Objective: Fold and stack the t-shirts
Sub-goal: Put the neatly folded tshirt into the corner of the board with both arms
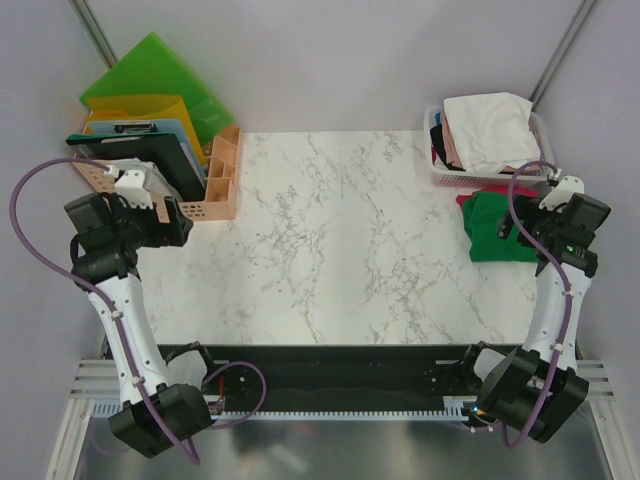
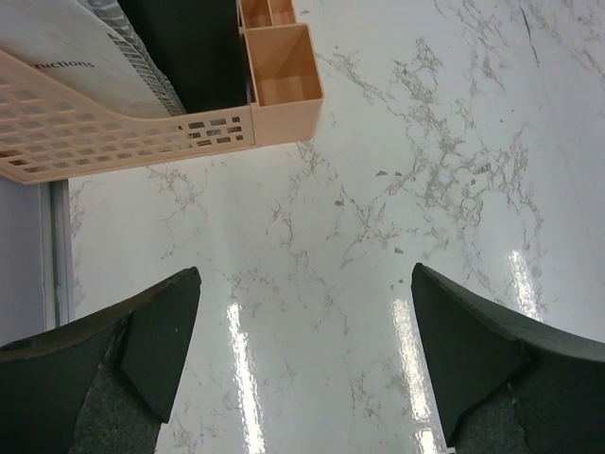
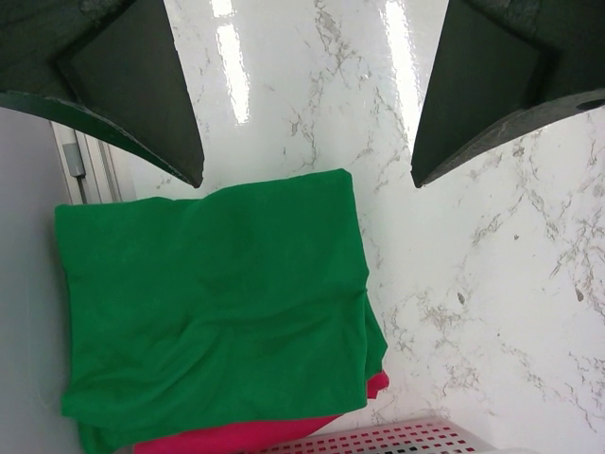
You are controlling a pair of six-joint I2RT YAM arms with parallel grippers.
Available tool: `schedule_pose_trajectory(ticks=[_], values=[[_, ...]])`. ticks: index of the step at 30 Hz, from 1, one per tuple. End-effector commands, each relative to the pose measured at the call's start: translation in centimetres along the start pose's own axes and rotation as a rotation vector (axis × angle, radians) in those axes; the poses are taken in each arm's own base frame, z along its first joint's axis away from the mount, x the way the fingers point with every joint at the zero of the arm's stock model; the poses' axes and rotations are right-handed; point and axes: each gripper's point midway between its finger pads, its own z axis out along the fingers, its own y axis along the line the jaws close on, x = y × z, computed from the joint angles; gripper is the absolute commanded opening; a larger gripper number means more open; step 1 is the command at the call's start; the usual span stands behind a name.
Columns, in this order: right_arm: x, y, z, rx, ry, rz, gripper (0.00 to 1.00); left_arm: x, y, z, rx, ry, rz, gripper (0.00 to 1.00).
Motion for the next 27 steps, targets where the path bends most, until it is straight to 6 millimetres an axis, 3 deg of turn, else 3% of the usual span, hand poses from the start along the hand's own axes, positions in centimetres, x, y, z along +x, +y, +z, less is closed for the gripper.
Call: schedule_pose_trajectory(ticks=[1,8,15,21,24,27], values=[[-1.0,0.2,-0.2,-0.011,-0.051,-0.027,0.98,-1.0,0.0,-1.5,-0.017,0.041,-0.019,1.00],[-0.3,0.0,0.5,-0.016,-0.018,-0.014,0.98,-1.5,3.4,-2.5,-0.241,0.028,-0.038,1.00],[0.0,0.0,0.6,-0.016,-0.005,-0.014,0.98,-1.4,4.3,-3.5,-0.360,-0.061,-0.083,1.00],[0.4,-0.1,1.1,-0.019,0.016,-0.011,0.98,-0.1,7.3,-3.9,-0.533,-0.039,-0.134,1.00],[0.5,-0.1,1.1,-0.020,0.019,-0.010,0.98,-0.1,7.5,-3.6,-0.532,-0.053,-0.100,1.00],[0.6,-0.1,1.2,-0.022,0.022,-0.011,0.98,-0.7,6.3,-3.3,-0.466,-0.096,-0.070,1.00]])
